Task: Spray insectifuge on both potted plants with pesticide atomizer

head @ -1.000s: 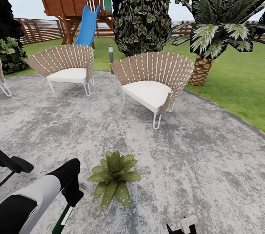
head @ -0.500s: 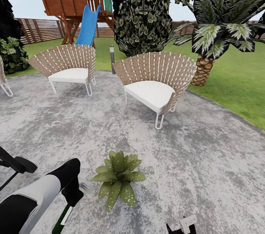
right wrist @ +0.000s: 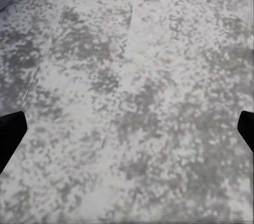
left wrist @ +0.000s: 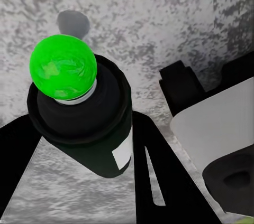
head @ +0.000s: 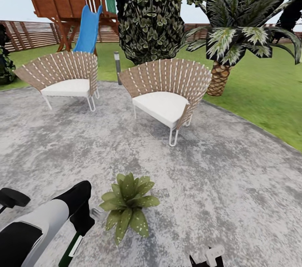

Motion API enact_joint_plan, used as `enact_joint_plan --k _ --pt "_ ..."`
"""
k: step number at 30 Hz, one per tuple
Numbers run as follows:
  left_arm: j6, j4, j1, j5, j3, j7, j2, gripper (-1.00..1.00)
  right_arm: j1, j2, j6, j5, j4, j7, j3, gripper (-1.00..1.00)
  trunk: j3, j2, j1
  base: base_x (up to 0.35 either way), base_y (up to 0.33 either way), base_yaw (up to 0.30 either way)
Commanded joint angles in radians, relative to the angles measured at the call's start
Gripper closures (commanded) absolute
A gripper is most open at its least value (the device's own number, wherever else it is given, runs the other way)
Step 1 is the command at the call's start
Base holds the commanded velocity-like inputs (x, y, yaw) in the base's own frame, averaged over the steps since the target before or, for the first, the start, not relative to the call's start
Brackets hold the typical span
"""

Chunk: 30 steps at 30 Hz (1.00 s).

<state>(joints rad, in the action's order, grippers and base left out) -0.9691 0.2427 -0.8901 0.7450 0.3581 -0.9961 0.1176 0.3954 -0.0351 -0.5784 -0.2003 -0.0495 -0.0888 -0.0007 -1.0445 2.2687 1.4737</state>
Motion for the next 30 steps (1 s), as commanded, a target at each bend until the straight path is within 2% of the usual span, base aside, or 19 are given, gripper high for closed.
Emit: enact_joint_plan --k 1,5,14,25,30 --pt "-0.005 0.003 0.0 0.01 -0.001 -0.01 0.001 1.0 0.001 0.0 -0.003 -0.001 0.001 -0.003 -0.001 -1.0 -0.001 0.0 0.0 0.0 0.14 -0.261" --pt "-0.005 0.003 0.0 0.01 -0.001 -0.01 0.001 1.0 0.001 0.0 -0.003 -0.001 0.001 -0.003 -0.001 -1.0 -0.001 0.0 0.0 0.0 0.228 -0.207" --pt "-0.007 0.003 0.0 0.01 -0.003 -0.01 0.001 1.0 0.001 0.0 -0.003 -0.001 0.001 -0.003 -0.001 -1.0 -0.001 0.0 0.0 0.0 0.063 -0.013" --pt "-0.007 0.003 -0.001 0.01 -0.004 -0.009 0.0 1.0 0.001 0.0 -0.003 -0.001 0.0 -0.003 -0.001 -1.0 -0.001 0.0 0.0 0.035 0.21 -0.231" --pt "-0.005 0.003 -0.001 0.01 -0.002 -0.01 0.008 1.0 0.001 0.0 -0.003 -0.001 0.0 -0.003 -0.001 -1.0 -0.001 0.0 0.0 0.019 0.046 -0.079"
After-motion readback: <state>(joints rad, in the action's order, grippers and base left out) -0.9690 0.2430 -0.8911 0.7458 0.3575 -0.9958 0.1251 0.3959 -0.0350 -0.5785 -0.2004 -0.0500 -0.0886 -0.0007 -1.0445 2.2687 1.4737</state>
